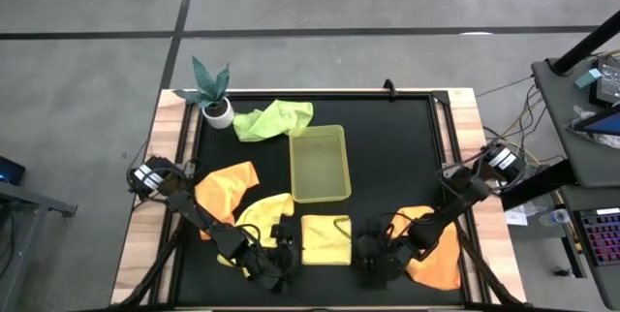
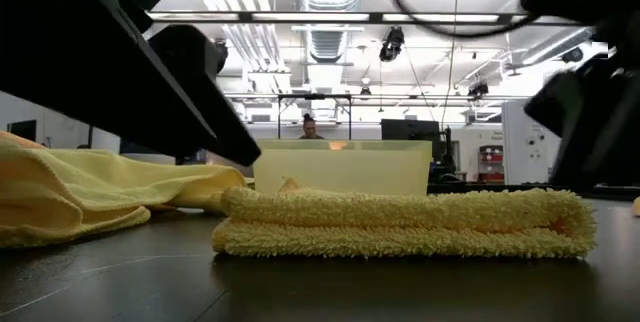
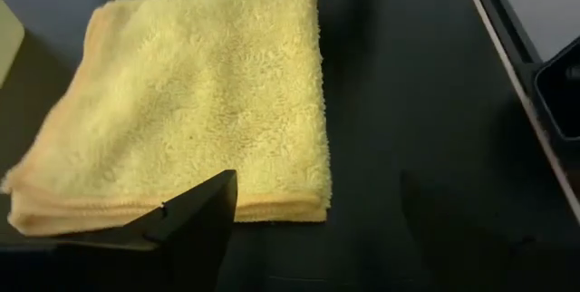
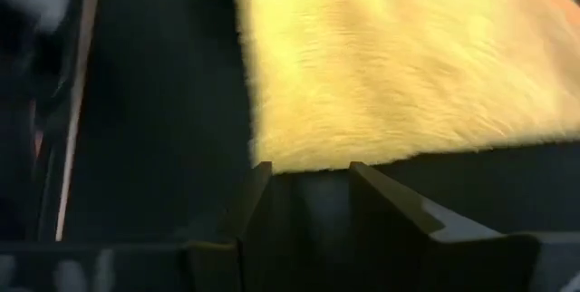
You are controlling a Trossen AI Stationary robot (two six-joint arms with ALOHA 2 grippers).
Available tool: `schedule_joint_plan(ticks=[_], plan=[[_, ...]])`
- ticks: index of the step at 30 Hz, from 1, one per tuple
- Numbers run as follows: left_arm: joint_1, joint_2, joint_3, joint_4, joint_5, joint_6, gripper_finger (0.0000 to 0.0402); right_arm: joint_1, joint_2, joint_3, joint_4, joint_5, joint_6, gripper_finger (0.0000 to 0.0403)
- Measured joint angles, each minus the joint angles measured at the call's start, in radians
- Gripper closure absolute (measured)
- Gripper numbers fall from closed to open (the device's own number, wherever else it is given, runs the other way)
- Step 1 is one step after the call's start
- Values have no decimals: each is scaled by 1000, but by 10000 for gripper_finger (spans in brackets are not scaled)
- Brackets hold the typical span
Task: Fold microfiber towels
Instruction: Put the folded top yellow microfiber cloth into the bin
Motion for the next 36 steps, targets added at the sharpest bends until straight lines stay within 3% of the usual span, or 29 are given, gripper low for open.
schedule_joint_plan(ticks=[2,6,11,23,36], plan=[[4,0,0,0,-1,-80,109,-8,0,0,-3,-2,141,264],[35,-1,-4,-2,0,-388,109,-12,-2,0,-18,-16,368,264],[72,-3,-5,0,2,-676,114,-16,-4,0,-19,-33,485,264],[116,-2,-26,0,13,-762,148,-67,-23,-2,-169,16,529,264],[120,22,-43,2,13,-762,149,-113,-23,-2,-136,19,518,264]])
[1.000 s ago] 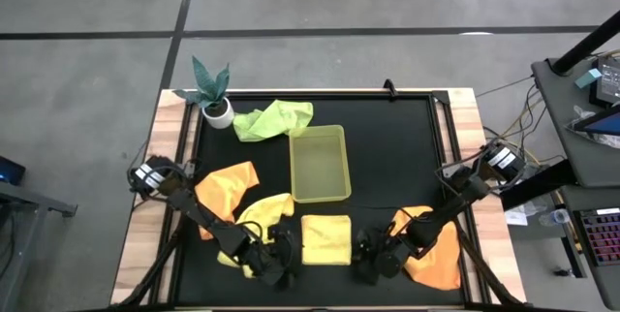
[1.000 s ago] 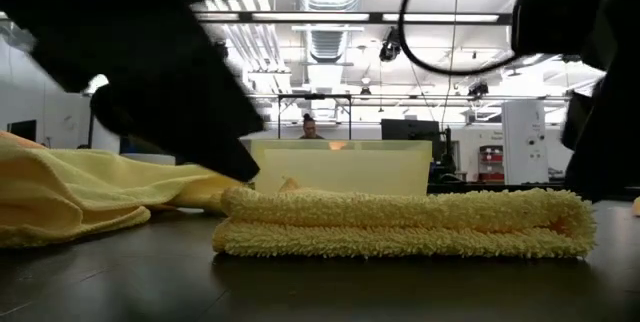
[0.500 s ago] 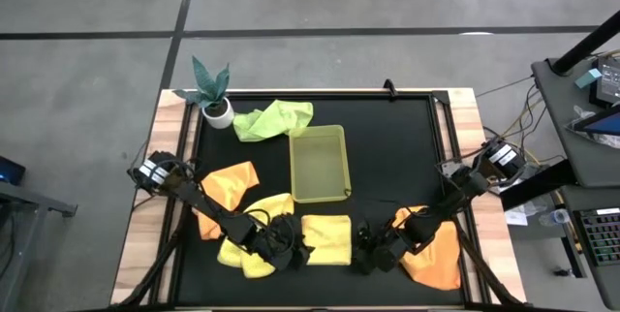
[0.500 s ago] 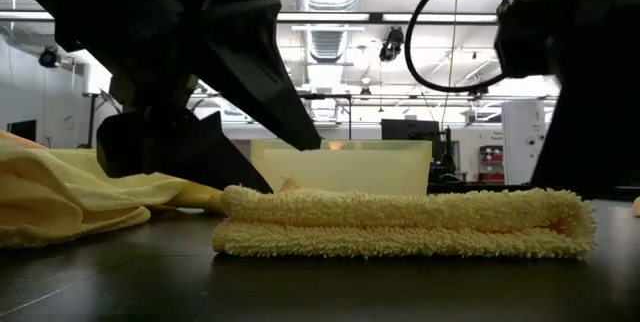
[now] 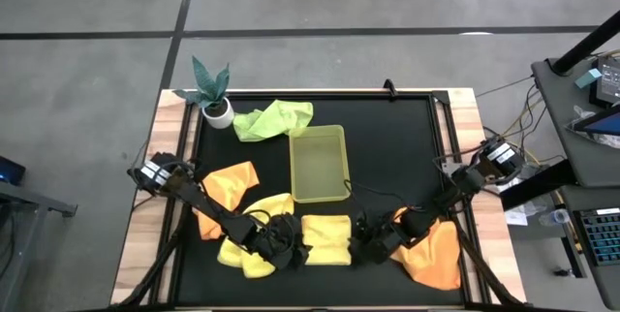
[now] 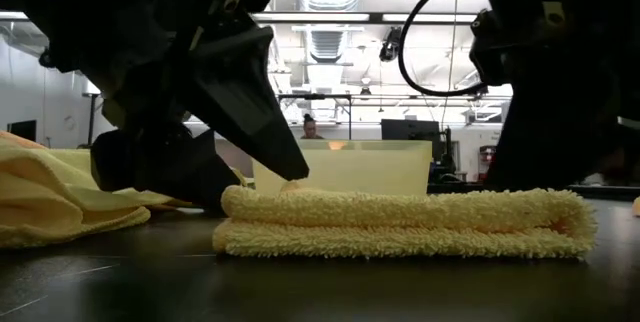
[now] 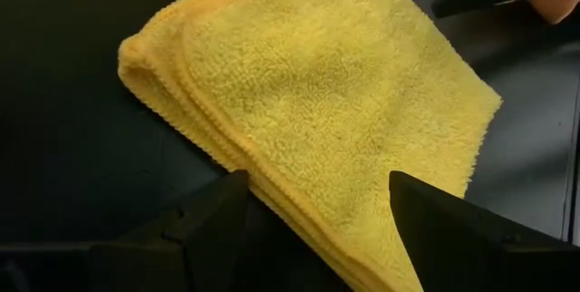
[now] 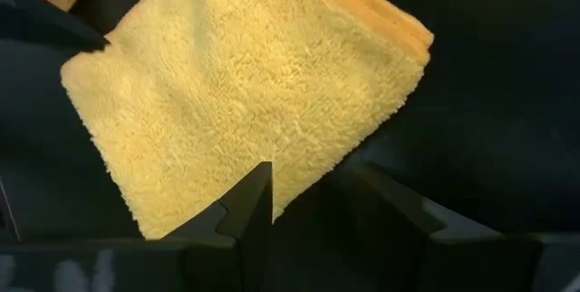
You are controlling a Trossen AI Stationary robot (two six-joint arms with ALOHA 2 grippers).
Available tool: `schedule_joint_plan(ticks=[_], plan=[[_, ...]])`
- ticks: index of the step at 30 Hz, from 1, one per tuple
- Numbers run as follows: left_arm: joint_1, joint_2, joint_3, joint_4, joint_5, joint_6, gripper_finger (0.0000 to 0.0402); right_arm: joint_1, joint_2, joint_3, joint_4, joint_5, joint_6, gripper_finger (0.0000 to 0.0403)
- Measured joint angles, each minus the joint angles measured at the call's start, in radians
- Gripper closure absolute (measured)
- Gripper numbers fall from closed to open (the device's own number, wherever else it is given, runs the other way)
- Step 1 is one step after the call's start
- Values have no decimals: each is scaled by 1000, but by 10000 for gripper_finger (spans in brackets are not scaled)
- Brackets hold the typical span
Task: Fold microfiber towels
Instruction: Put the folded top yellow microfiber cloth into the bin
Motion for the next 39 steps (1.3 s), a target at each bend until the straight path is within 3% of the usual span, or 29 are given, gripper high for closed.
schedule_joint_plan(ticks=[10,15,20,26,32,39], plan=[[2,15,1,8,-9,9,149,-8,100,2,159,7,25,264],[2,15,1,8,-9,10,149,-16,128,2,292,10,-37,264],[2,16,1,9,-9,20,149,-32,139,0,336,80,-79,267],[3,17,1,10,-9,27,149,-49,190,1,394,115,-121,305],[3,17,1,10,-11,35,149,-52,217,1,447,132,-173,380],[3,-12,-2,-15,-13,118,149,-54,146,0,414,125,-253,392]])
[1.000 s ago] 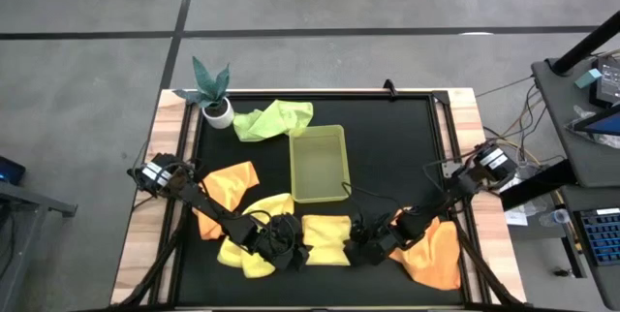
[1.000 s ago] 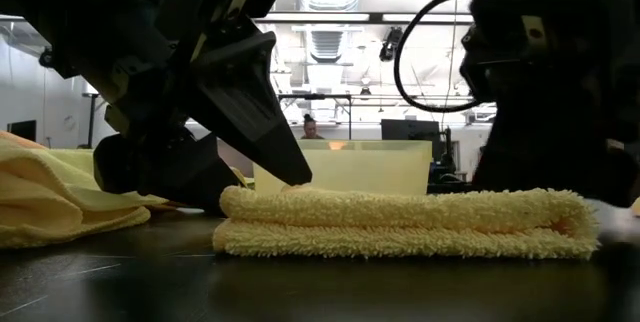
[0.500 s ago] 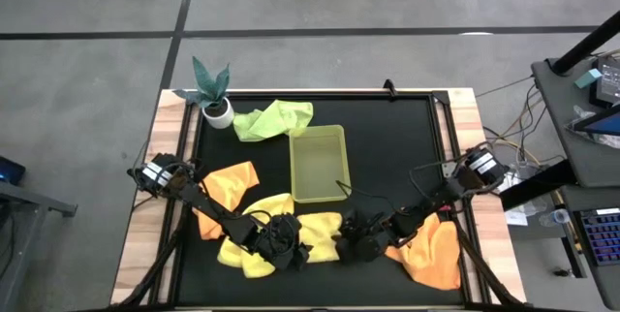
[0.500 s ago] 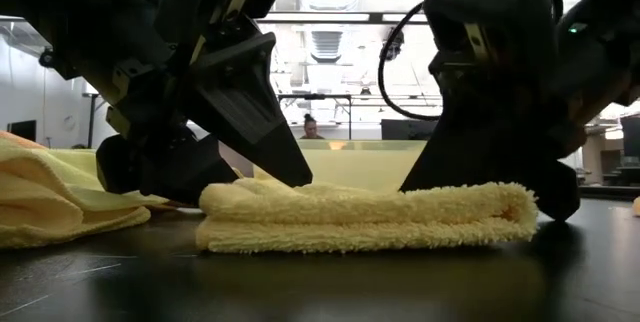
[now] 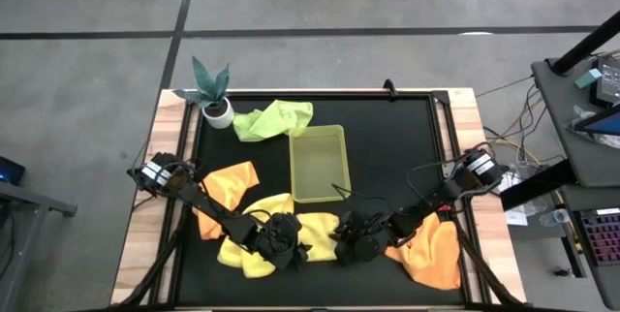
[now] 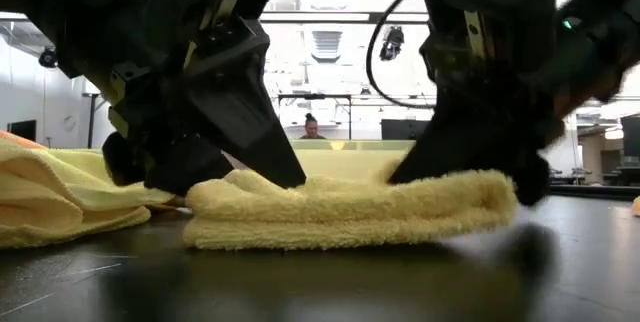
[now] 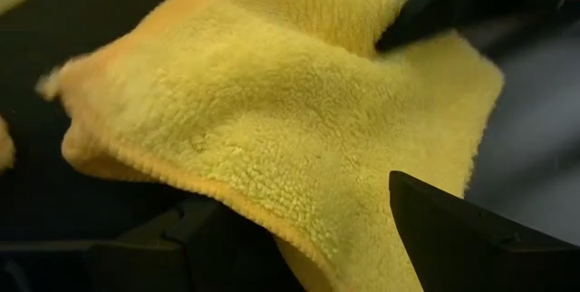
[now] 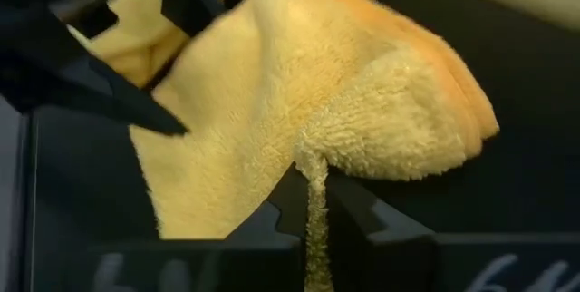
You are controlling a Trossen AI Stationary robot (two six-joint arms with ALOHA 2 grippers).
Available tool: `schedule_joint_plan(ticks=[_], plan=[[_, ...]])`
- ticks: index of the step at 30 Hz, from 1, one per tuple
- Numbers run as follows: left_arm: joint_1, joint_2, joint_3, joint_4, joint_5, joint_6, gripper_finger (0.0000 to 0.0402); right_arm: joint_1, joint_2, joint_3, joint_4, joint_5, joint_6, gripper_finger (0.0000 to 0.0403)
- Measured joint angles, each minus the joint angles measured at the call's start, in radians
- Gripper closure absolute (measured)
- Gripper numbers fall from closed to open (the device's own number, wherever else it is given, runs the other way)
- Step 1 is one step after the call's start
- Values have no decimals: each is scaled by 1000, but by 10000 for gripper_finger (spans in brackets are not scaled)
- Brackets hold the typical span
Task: Fold microfiber towels
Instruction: Put the folded top yellow microfiber cloth into the bin
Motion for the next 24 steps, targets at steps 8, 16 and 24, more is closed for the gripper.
schedule_joint_plan(ticks=[8,16,24], plan=[[0,-99,0,-119,-6,106,149,0,-158,0,-95,7,-108,393],[-1,-226,1,-249,-40,218,149,-38,-290,0,-110,6,-201,394],[-1,-402,1,-260,-204,442,149,-166,-392,0,-85,-53,-302,394]])
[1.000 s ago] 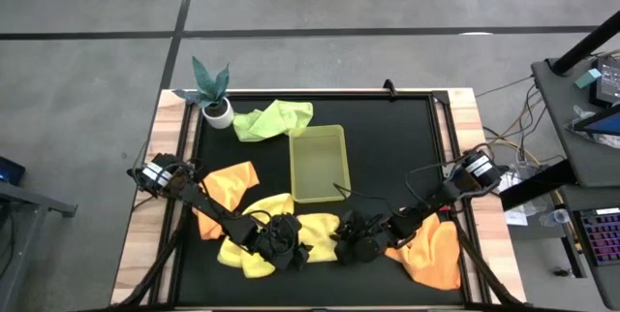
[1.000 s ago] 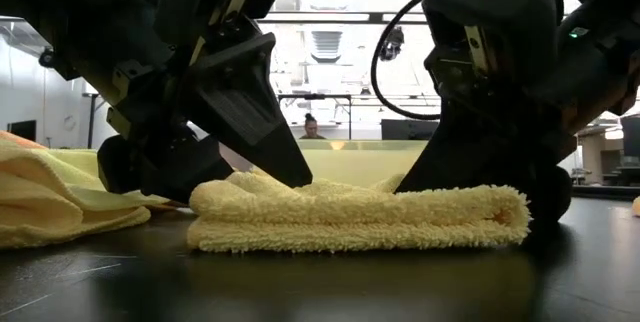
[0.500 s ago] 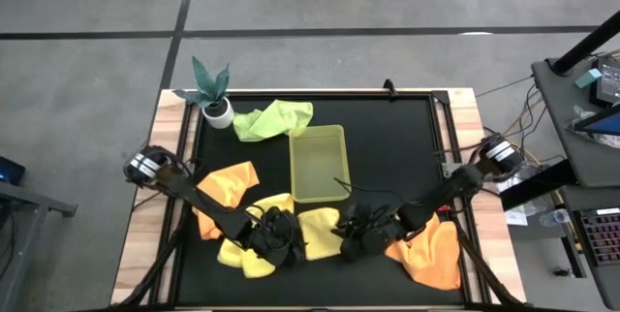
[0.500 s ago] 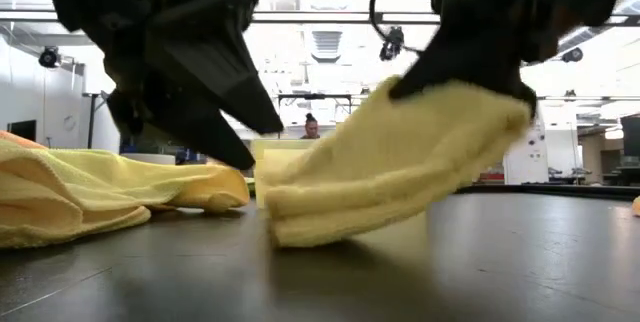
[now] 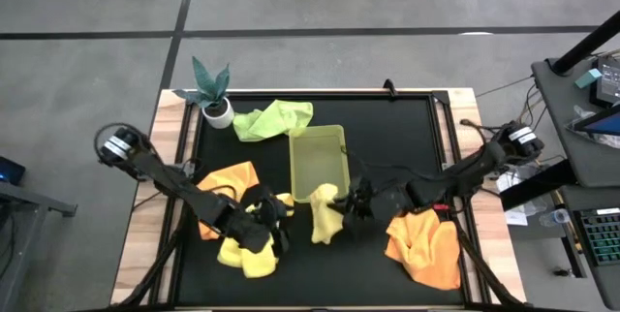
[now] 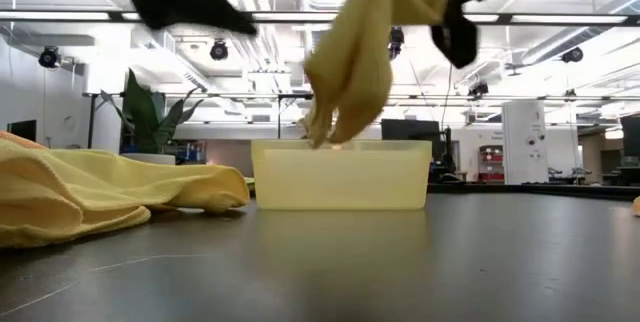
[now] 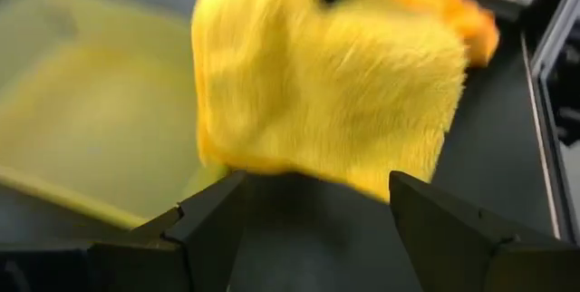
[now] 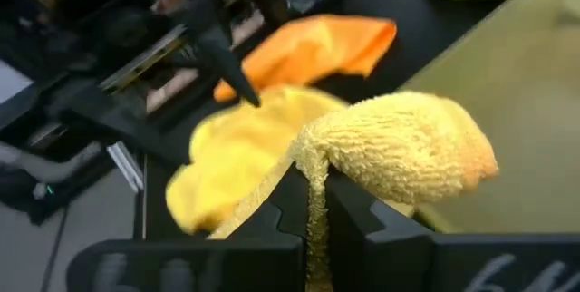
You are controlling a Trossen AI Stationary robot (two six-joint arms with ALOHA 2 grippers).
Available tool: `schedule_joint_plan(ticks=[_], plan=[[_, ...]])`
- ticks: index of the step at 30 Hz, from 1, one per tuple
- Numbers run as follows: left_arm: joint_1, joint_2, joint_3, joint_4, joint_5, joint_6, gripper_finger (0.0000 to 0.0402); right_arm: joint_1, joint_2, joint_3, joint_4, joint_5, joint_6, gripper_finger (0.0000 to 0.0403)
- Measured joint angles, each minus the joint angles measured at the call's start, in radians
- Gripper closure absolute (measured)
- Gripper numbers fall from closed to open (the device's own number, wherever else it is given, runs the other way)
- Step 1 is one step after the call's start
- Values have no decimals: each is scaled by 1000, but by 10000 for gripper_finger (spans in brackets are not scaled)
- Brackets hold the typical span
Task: Fold microfiber towels
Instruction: Put the folded top yellow microfiber cloth into the bin
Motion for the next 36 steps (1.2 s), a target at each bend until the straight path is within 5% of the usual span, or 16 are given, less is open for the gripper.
schedule_joint_plan(ticks=[9,20,36], plan=[[0,-152,1,10,-184,233,149,-203,-22,1,126,-194,-99,394],[6,-191,1,16,-321,345,149,-414,24,1,143,-244,-188,394],[63,-191,1,14,-331,393,149,-455,176,1,257,-327,-162,394]])
